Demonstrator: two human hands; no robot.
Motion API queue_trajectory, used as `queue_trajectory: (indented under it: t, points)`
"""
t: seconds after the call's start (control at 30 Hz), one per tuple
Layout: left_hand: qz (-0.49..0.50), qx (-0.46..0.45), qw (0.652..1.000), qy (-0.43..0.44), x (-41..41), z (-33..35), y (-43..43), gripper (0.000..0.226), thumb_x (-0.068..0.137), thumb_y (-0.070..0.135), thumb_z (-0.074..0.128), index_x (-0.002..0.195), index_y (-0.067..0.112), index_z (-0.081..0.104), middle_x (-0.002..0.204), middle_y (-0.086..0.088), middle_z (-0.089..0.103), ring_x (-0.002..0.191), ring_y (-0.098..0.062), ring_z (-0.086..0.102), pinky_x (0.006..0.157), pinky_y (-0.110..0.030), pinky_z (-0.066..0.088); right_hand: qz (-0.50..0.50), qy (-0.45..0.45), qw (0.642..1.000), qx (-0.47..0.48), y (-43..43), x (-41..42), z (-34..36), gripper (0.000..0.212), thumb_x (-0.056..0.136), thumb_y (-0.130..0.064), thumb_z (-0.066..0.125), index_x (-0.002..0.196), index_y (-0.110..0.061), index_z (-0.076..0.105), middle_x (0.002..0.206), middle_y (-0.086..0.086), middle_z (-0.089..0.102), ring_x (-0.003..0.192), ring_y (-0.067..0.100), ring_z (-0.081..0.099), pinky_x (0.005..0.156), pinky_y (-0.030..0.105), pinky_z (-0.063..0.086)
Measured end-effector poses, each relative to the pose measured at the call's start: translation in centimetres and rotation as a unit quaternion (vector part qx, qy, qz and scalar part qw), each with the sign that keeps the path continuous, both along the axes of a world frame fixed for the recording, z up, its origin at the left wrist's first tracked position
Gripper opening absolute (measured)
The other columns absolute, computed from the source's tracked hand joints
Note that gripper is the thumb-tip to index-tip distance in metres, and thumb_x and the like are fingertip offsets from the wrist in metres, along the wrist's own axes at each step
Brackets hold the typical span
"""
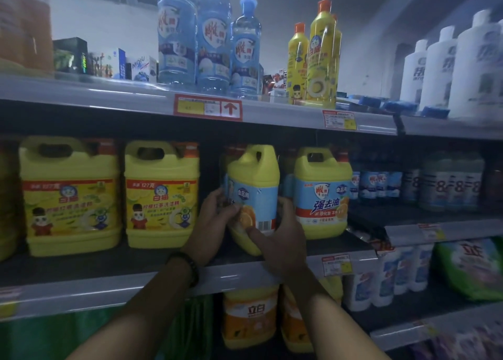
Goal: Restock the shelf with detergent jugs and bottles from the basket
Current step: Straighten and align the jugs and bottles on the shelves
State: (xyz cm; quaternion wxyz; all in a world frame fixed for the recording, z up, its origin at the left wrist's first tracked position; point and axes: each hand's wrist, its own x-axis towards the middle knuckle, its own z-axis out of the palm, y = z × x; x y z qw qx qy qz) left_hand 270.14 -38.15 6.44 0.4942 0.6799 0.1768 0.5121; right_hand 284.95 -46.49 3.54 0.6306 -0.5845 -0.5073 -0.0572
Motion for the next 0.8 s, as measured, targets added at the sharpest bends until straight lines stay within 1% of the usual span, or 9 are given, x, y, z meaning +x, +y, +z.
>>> queue_trajectory:
  t: [0.07, 0.1, 0.17, 0.23, 0.33, 0.43, 0.5, 0.67, 0.8]
  points:
    - [-0.036, -0.029, 0.999, 0.01, 0.1, 0.2, -0.1, 0.052, 0.098, 0.016, 0.067, 0.142, 0.031, 0.044, 0.128, 0.011, 0.065, 0.107, 0.0, 0.068, 0.084, -0.017, 0.057, -0.004, -0.018, 1.0, 0.024, 0.1, 0.1, -0.2, 0.063, 0.07, -0.051, 0.083, 0.126, -0.035, 0.059, 0.112, -0.014, 0.066, 0.098, 0.0, 0.066, 0.08, 0.042, 0.061]
    - [-0.046, -0.029, 0.998, 0.025, 0.2, 0.1, 0.1, 0.059, 0.094, 0.016, 0.071, 0.143, 0.032, 0.042, 0.13, 0.011, 0.066, 0.108, -0.001, 0.069, 0.084, -0.017, 0.056, -0.016, -0.033, 0.998, 0.041, 0.0, 0.1, -0.3, 0.058, 0.073, -0.05, 0.081, 0.124, -0.031, 0.062, 0.111, -0.01, 0.062, 0.098, -0.001, 0.062, 0.079, 0.039, 0.059]
    - [-0.042, -0.02, 0.997, 0.062, 0.3, -0.4, 0.4, 0.077, 0.08, 0.024, 0.076, 0.147, 0.035, 0.039, 0.132, 0.009, 0.068, 0.116, -0.008, 0.069, 0.094, -0.026, 0.055, -0.04, -0.054, 0.995, 0.069, -0.1, -0.1, -0.6, 0.062, 0.077, -0.046, 0.076, 0.133, -0.025, 0.06, 0.116, -0.005, 0.057, 0.103, 0.001, 0.059, 0.082, 0.033, 0.057]
    - [-0.011, -0.005, 0.995, 0.095, 0.2, -0.6, 0.5, 0.084, 0.077, 0.024, 0.078, 0.149, 0.034, 0.034, 0.132, 0.008, 0.066, 0.121, -0.014, 0.066, 0.099, -0.032, 0.054, -0.051, -0.04, 0.995, 0.076, -0.1, 0.0, -0.7, 0.077, 0.081, -0.041, 0.074, 0.151, -0.023, 0.048, 0.131, -0.004, 0.06, 0.118, 0.008, 0.061, 0.093, 0.033, 0.057]
    - [0.071, 0.047, 0.988, 0.13, 0.2, -0.8, 0.7, 0.08, 0.088, 0.023, 0.079, 0.15, 0.028, 0.03, 0.135, 0.007, 0.062, 0.122, -0.013, 0.063, 0.104, -0.038, 0.054, -0.06, 0.002, 0.995, 0.08, 0.3, 0.1, -0.8, 0.067, 0.088, -0.031, 0.074, 0.149, -0.023, 0.048, 0.135, -0.005, 0.064, 0.121, 0.011, 0.064, 0.098, 0.042, 0.059]
    - [0.151, 0.121, 0.967, 0.168, 0.7, -1.1, 0.2, 0.081, 0.084, 0.037, 0.074, 0.149, 0.028, 0.027, 0.142, 0.002, 0.057, 0.126, -0.017, 0.06, 0.106, -0.046, 0.054, -0.142, -0.053, 0.985, 0.084, 0.7, 0.0, -0.9, 0.049, 0.093, -0.024, 0.073, 0.139, -0.018, 0.058, 0.132, 0.0, 0.056, 0.123, 0.016, 0.057, 0.102, 0.043, 0.054]
    - [0.196, 0.155, 0.952, 0.178, 1.2, -1.3, -0.6, 0.078, 0.086, 0.03, 0.073, 0.148, 0.029, 0.026, 0.141, -0.003, 0.055, 0.124, -0.021, 0.061, 0.101, -0.048, 0.057, -0.168, -0.083, 0.979, 0.079, 1.0, 0.1, -1.0, 0.039, 0.093, -0.02, 0.073, 0.132, -0.021, 0.064, 0.129, 0.0, 0.051, 0.121, 0.016, 0.054, 0.103, 0.041, 0.053]
    - [0.239, 0.223, 0.927, 0.185, 1.3, -1.8, -0.9, 0.085, 0.091, 0.018, 0.071, 0.155, 0.031, 0.017, 0.139, -0.011, 0.051, 0.118, -0.027, 0.063, 0.095, -0.05, 0.06, -0.174, -0.105, 0.978, 0.036, 1.4, 0.4, -1.5, 0.05, 0.093, -0.021, 0.076, 0.143, -0.025, 0.065, 0.137, -0.002, 0.055, 0.127, 0.014, 0.055, 0.106, 0.028, 0.049]
    - [0.251, 0.289, 0.899, 0.215, 1.1, -2.1, -1.0, 0.085, 0.099, 0.022, 0.063, 0.161, 0.048, 0.011, 0.127, -0.009, 0.048, 0.106, -0.027, 0.063, 0.09, -0.048, 0.062, -0.177, -0.122, 0.977, 0.013, 1.4, 0.3, -1.3, 0.054, 0.094, -0.026, 0.075, 0.147, -0.021, 0.064, 0.139, 0.004, 0.056, 0.129, 0.02, 0.058, 0.107, 0.035, 0.053]
